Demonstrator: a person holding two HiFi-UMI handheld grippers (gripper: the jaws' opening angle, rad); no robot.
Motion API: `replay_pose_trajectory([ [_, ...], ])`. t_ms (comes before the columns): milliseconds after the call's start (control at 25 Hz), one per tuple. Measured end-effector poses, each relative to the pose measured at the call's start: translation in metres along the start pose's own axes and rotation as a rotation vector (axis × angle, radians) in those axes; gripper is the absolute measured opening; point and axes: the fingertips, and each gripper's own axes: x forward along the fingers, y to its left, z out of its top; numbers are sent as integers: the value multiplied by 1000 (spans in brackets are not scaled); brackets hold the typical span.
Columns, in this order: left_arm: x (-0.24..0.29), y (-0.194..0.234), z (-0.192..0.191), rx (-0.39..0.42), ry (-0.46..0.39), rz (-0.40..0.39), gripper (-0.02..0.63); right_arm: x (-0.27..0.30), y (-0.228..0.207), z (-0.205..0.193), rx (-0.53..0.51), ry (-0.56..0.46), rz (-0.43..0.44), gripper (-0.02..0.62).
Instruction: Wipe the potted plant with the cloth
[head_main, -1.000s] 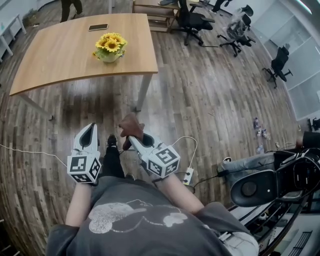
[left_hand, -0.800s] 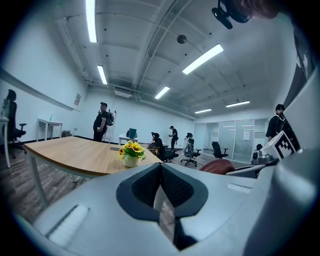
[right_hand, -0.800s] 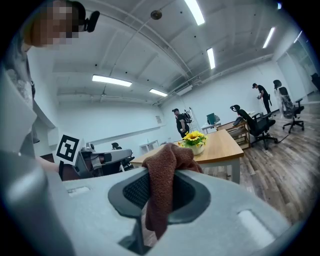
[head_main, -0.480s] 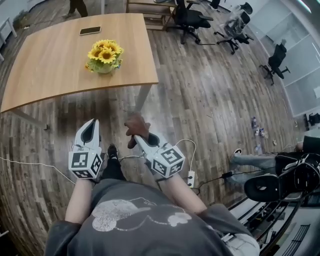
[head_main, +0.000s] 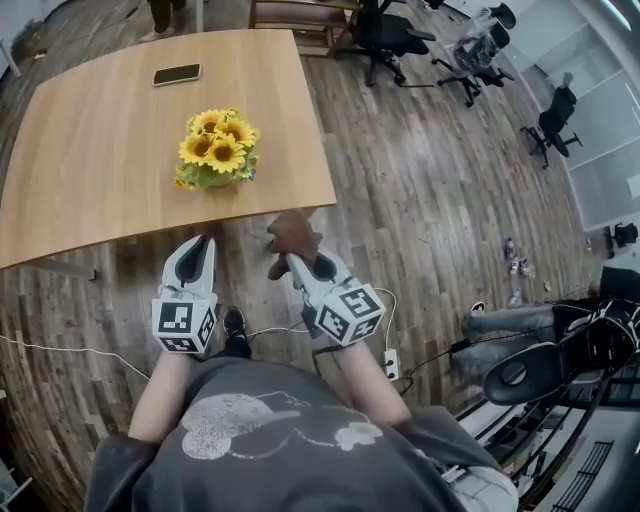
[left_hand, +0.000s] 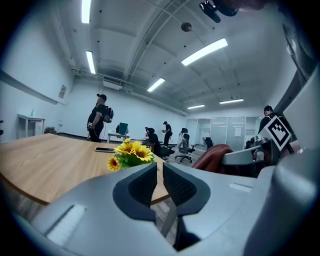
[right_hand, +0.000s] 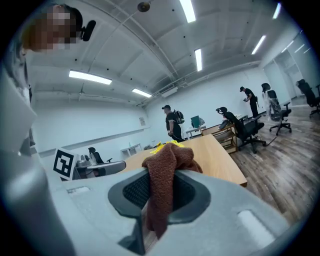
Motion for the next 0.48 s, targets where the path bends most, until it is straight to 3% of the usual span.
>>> replay_pose_trajectory([
  [160, 31, 11, -12, 45, 27, -47, 117, 34, -21, 19, 8, -20, -50, 60],
  [280, 51, 19, -19, 87, 26, -55, 209, 49, -31, 29, 5, -35, -83, 60],
  [480, 83, 49, -24, 76, 41, 46, 385, 60, -41, 36, -2, -17, -103, 60],
])
